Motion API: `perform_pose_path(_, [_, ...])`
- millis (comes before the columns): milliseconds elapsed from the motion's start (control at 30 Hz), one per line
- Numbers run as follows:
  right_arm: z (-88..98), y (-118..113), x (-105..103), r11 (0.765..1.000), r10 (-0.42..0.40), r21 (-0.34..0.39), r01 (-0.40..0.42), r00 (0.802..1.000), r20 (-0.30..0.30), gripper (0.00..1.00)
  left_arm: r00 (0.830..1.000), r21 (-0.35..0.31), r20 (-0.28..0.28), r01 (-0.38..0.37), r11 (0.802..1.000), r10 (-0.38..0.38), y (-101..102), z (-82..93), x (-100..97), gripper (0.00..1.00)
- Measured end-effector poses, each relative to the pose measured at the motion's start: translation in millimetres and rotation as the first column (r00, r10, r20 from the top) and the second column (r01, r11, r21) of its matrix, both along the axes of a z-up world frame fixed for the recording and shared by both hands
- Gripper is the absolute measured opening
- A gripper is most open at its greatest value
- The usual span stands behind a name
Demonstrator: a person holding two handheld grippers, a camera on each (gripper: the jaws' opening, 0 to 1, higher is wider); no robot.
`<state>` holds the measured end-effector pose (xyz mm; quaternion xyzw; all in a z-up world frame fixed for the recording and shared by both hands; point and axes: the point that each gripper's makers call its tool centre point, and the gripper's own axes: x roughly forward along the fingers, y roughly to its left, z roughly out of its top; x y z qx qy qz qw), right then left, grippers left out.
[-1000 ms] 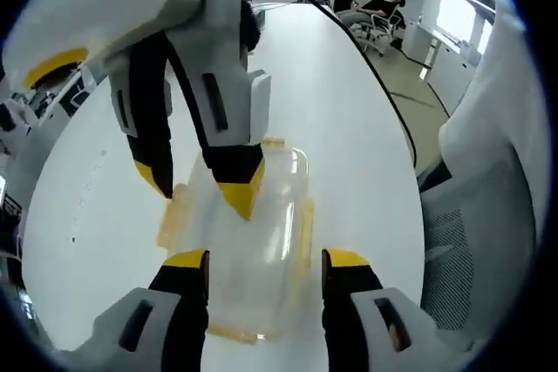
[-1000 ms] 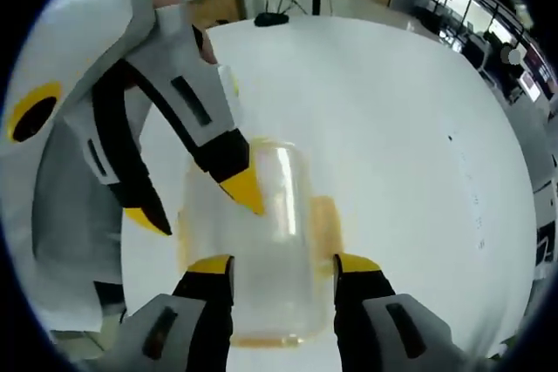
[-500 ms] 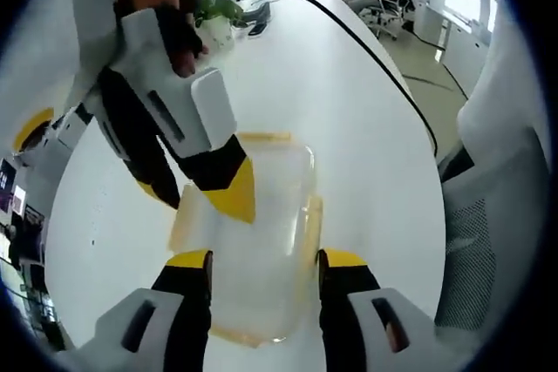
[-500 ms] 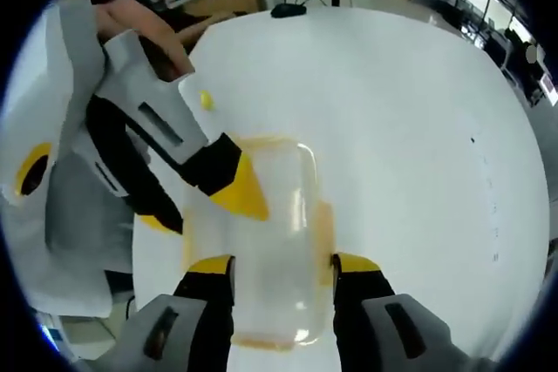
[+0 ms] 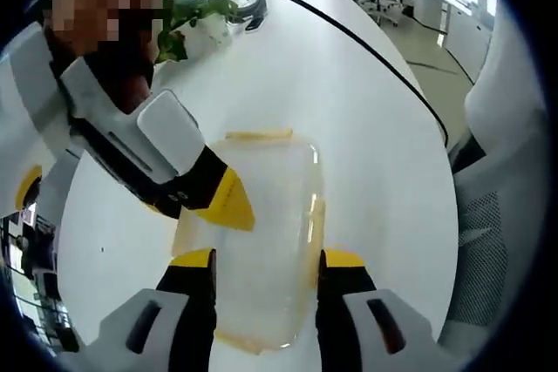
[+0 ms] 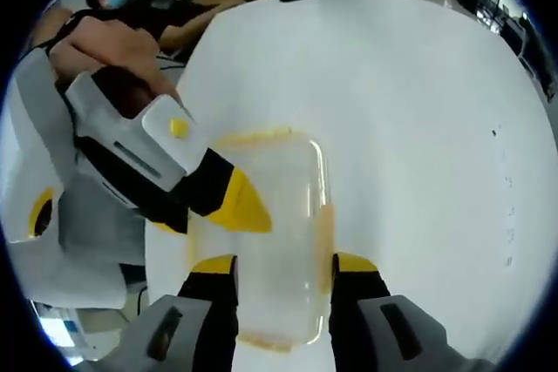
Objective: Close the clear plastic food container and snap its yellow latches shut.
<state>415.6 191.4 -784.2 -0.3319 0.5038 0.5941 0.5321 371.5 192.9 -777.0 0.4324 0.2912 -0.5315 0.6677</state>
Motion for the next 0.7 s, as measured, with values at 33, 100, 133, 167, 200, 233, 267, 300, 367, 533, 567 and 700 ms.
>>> perform_pose_path(33, [-0.4, 0, 0, 1.000, -0.007, 0.014, 0.007, 1.000, 0.004, 0.40, 1.000, -0.004, -0.001, -0.002, 1.000, 0.002, 0, 0.2, 0.1, 0.43])
perform_pose_path(100, [1.3, 1, 1, 0.999, -0.010, 0.032, 0.010, 1.000, 0.007, 0.40, 1.000, -0.002, 0.024, 0.001, 1.000, -0.001, 0, 2.1, 1.8, 0.44])
perform_pose_path(133, [2.5, 1, 1, 0.999, -0.017, 0.044, 0.017, 1.000, 0.004, 0.41, 1.000, -0.004, 0.026, 0.000, 1.000, 0.000, 0, 1.9, 0.7, 0.44])
perform_pose_path(167, [2.1, 2, 2, 0.999, -0.019, 0.048, 0.019, 1.000, 0.002, 0.41, 0.999, 0.000, 0.032, 0.000, 1.000, 0.000, 1, 2.5, 1.1, 0.45])
perform_pose_path(200, [3.2, 3, 1, 0.999, -0.014, 0.049, 0.014, 1.000, 0.006, 0.41, 0.999, 0.000, 0.032, 0.002, 1.000, -0.002, 1, 2.6, 1.1, 0.45])
perform_pose_path(233, [3.0, 4, 1, 0.999, -0.008, 0.046, 0.007, 1.000, 0.011, 0.41, 0.999, 0.001, 0.032, 0.002, 1.000, -0.002, 1, 2.7, 1.4, 0.45])
perform_pose_path(267, [4.2, 5, 1, 0.999, -0.008, 0.042, 0.007, 1.000, 0.013, 0.42, 0.999, 0.007, 0.038, 0.005, 1.000, -0.005, 1, 2.6, 1.6, 0.45])
perform_pose_path(300, [3.7, 6, 1, 0.999, -0.008, 0.039, 0.007, 1.000, 0.014, 0.42, 0.999, 0.007, 0.041, 0.006, 1.000, -0.007, 1, 2.9, 1.9, 0.45])
perform_pose_path(367, [5.1, 5, 1, 0.999, -0.010, 0.035, 0.009, 1.000, 0.017, 0.42, 0.999, 0.011, 0.045, 0.007, 1.000, -0.007, 1, 3.4, 1.9, 0.46])
perform_pose_path(533, [8.9, 6, 2, 0.999, -0.002, 0.045, 0.000, 0.999, 0.047, 0.42, 0.998, 0.025, 0.054, 0.016, 1.000, -0.018, 0, 4.7, 2.0, 0.46])
perform_pose_path(567, [9.4, 6, 2, 0.999, -0.004, 0.047, 0.001, 0.999, 0.051, 0.42, 0.998, 0.028, 0.057, 0.017, 0.999, -0.019, 0, 4.8, 1.7, 0.47])
perform_pose_path(700, [11.6, 6, 2, 0.999, -0.009, 0.048, 0.005, 0.998, 0.070, 0.42, 0.998, 0.039, 0.057, 0.031, 0.999, -0.033, 1, 5.8, 1.4, 0.47])
